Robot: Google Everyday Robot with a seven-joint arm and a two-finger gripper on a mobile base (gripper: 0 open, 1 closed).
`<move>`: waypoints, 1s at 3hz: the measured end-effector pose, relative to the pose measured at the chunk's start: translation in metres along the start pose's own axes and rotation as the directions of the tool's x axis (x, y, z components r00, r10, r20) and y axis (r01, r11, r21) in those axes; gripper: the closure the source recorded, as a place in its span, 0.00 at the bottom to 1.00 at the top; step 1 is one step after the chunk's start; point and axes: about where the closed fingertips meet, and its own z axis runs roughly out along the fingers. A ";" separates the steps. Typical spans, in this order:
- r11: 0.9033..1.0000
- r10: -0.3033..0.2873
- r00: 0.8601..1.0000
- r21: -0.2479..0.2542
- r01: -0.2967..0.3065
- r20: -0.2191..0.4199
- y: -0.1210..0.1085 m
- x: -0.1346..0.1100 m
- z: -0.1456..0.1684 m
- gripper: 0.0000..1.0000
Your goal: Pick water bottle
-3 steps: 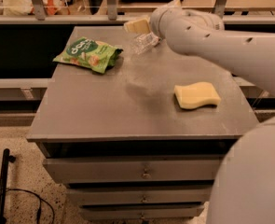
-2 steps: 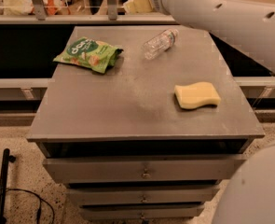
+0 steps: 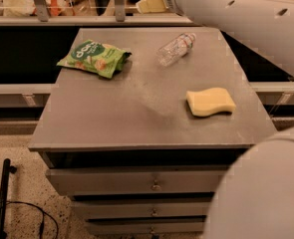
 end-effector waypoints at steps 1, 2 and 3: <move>0.998 -0.056 0.991 0.014 0.058 -0.121 0.029 0.002 0.049 0.00; 0.986 -0.125 0.959 0.072 0.148 -0.255 0.079 -0.022 0.094 0.00; 0.970 -0.019 0.952 0.226 0.093 -0.307 0.080 -0.066 0.097 0.00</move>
Offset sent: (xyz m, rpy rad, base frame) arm -0.0122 -0.0694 0.0431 -0.1182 0.4117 -1.0195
